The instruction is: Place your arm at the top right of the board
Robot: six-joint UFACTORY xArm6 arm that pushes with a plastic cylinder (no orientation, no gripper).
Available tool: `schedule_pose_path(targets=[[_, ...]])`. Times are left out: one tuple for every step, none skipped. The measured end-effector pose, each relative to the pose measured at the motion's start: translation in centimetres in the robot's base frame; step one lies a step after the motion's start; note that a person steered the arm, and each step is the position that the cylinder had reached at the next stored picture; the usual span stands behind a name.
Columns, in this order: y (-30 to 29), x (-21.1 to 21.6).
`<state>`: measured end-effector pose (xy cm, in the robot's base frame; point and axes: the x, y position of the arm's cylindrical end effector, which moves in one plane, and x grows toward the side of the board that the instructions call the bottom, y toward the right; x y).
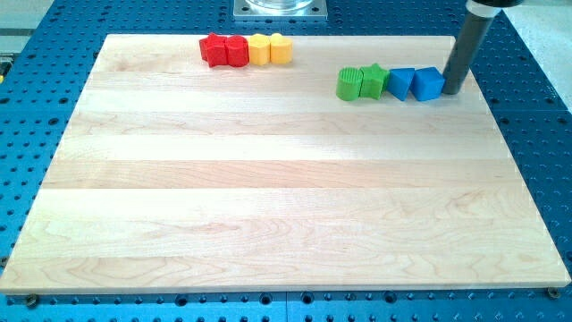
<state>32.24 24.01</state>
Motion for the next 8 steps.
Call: schedule_pose_path(targets=[[-4.4, 0.0], [-5.4, 0.0], [-5.4, 0.0], [-2.0, 0.0], [5.7, -0.8], [9.9, -7.3], [9.3, -13.1], [8.9, -13.1]])
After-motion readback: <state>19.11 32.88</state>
